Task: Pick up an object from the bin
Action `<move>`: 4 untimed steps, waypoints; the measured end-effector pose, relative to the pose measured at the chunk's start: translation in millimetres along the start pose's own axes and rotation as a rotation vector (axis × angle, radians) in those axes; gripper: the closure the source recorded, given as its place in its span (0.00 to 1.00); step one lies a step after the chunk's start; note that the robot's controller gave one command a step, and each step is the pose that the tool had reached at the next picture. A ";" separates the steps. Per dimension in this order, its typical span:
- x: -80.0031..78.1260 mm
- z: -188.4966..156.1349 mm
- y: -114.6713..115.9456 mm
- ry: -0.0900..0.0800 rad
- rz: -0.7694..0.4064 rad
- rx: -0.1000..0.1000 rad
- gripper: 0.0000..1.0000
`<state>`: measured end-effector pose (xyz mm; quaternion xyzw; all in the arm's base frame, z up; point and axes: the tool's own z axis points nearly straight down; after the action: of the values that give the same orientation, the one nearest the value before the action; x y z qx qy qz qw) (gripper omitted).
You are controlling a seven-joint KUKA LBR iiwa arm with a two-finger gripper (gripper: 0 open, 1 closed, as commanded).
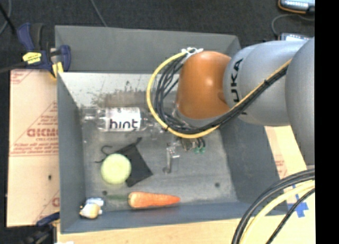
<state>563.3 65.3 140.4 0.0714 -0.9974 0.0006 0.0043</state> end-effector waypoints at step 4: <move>-15.9 9.8 60.3 -0.014 0.029 -0.001 0.00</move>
Offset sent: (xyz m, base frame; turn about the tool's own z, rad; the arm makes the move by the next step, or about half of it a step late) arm 0.0415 0.0191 -0.0086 0.1494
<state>570.4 127.2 130.5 0.0568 -0.9984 -0.0002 -0.0025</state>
